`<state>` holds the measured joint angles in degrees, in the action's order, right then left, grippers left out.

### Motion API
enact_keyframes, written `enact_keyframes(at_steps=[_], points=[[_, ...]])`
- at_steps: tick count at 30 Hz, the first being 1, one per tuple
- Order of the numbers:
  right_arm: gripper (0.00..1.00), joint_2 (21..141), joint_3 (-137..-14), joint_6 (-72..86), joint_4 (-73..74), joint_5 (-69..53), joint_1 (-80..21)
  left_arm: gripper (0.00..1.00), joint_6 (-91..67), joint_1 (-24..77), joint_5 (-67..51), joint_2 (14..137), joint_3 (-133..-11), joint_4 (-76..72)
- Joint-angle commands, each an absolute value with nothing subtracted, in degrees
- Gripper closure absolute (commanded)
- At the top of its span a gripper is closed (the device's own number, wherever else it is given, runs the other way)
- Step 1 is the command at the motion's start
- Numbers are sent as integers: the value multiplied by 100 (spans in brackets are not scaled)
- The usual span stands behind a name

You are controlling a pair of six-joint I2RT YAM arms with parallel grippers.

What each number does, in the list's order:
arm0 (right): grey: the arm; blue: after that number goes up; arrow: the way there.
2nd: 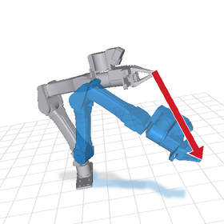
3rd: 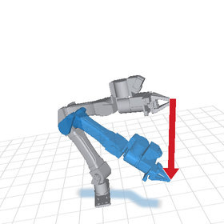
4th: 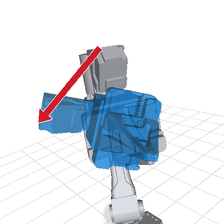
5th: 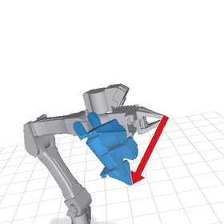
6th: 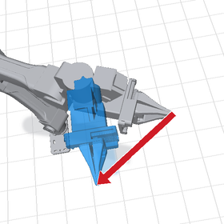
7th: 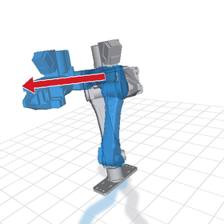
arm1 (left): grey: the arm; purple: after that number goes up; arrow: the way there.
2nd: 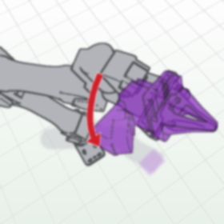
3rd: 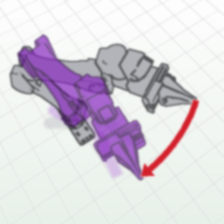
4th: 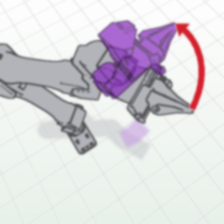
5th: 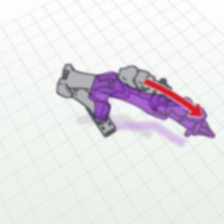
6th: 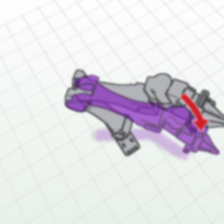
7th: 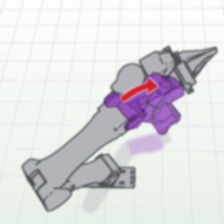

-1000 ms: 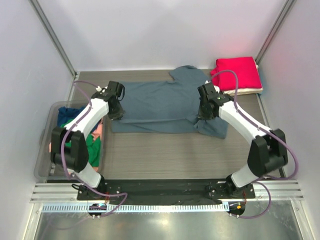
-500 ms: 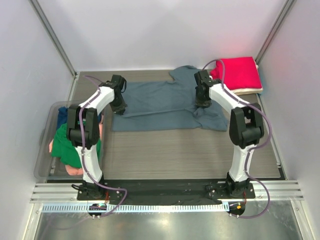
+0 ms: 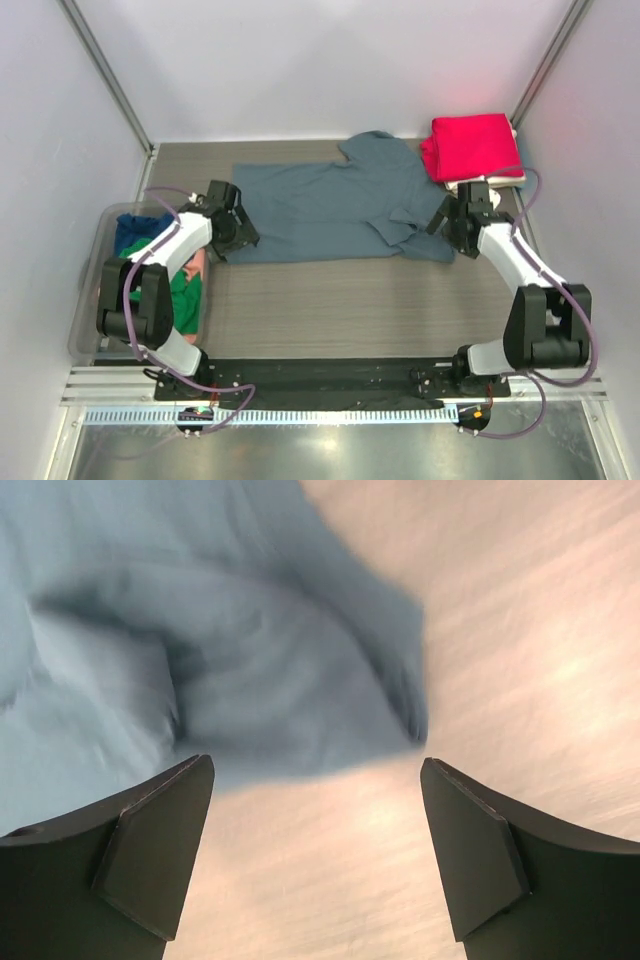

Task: Fold and stack the t-shirts

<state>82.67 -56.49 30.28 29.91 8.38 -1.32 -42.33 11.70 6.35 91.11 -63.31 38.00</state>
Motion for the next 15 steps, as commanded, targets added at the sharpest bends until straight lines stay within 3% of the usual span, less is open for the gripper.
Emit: enact_keyframes(at_steps=[1,15], points=[[10,7824,-4811,3656,2154,71,-133,16,-4500,1213,466,8974,-5741,2989],[16,8657,-4474,3735,1292,-325,509,15,-4641,1195,1257,9658,-5686,2505]])
